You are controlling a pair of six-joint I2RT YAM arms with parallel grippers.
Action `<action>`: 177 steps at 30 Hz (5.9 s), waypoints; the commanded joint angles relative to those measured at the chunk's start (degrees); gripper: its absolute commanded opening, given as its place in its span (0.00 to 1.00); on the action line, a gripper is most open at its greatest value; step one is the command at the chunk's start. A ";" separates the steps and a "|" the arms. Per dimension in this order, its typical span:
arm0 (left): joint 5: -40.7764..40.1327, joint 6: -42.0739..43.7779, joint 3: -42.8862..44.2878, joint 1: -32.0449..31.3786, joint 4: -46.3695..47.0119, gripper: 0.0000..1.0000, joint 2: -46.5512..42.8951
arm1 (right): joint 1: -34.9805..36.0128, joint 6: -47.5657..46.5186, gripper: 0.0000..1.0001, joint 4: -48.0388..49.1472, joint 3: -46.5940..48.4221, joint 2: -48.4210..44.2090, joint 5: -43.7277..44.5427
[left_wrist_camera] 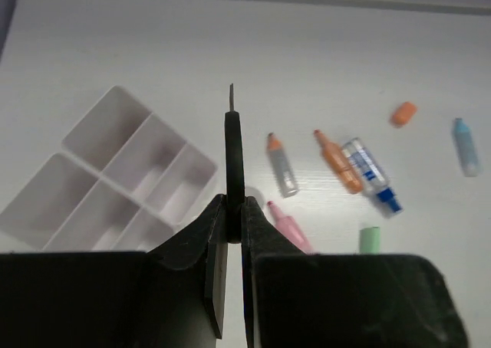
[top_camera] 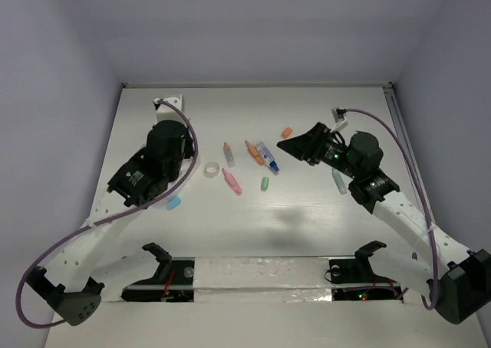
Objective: Sort the stationery into containers
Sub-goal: Place the scissors in the storage box, then pick up the stationery from the center of the board, then place the stationery in the storage box.
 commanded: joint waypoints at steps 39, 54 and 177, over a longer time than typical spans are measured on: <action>15.08 4.21 0.34 37.50 -13.35 0.00 13.33 | 0.11 -17.29 0.82 -7.36 -9.58 0.09 4.54; 4.88 1.14 1.30 38.65 -13.00 0.29 14.04 | 0.11 -17.82 0.82 -9.48 -5.62 1.41 3.83; 39.43 1.14 -7.48 17.55 20.75 0.91 -23.93 | 34.12 -28.81 0.00 -18.27 89.56 86.40 24.49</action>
